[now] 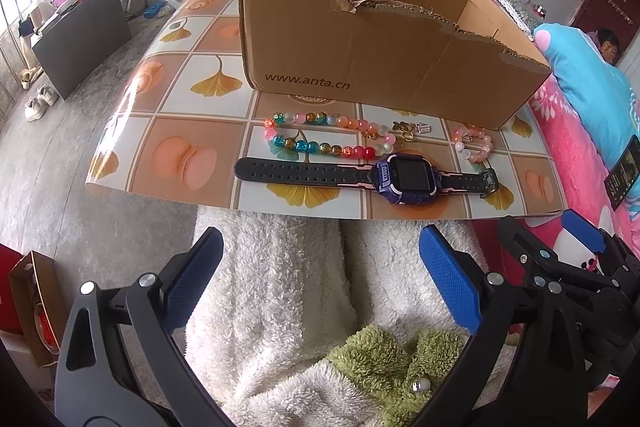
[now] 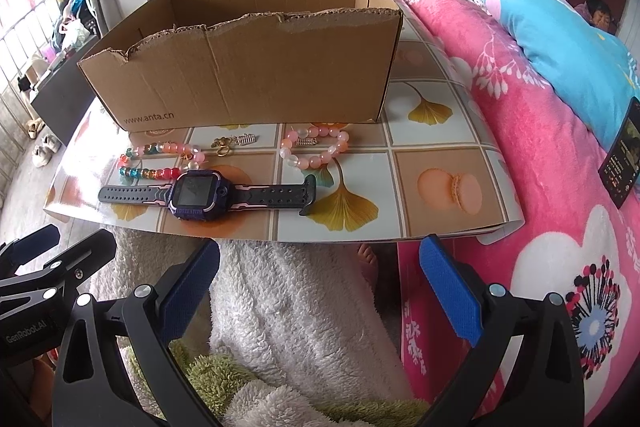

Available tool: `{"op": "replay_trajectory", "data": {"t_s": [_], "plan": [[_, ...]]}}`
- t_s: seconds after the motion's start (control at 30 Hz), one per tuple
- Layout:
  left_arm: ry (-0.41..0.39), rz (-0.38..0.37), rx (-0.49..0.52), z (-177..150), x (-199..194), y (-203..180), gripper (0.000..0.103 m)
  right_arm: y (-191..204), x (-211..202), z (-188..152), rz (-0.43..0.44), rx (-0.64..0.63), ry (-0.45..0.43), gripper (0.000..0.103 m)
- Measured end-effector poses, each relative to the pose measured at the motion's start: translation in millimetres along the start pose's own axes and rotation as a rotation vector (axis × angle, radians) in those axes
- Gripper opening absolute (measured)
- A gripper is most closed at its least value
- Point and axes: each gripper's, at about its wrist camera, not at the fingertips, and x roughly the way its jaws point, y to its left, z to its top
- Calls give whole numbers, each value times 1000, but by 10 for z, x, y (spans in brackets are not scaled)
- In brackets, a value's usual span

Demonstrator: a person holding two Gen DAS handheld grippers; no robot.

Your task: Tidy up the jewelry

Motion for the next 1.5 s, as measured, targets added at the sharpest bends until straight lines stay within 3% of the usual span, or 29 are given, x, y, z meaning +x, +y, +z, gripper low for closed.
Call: {"op": "replay_trajectory", "data": {"t_s": [0.83, 1.07, 1.23, 1.37, 1.5], "plan": [[-1, 6, -1, 1, 3, 22, 95, -11, 14, 29, -3, 3, 7, 98], [-29, 108, 12, 68, 86, 236, 95, -148, 117, 111, 2, 11, 23, 98], [-3, 136, -1, 125, 200, 457, 95, -398, 218, 133, 87, 79, 44, 98], [-8, 101, 20, 155, 236, 568, 95, -455, 307, 177, 138, 81, 60, 98], [-64, -19, 30, 176, 209, 664, 95, -435, 379, 231, 241, 88, 77, 92]]}}
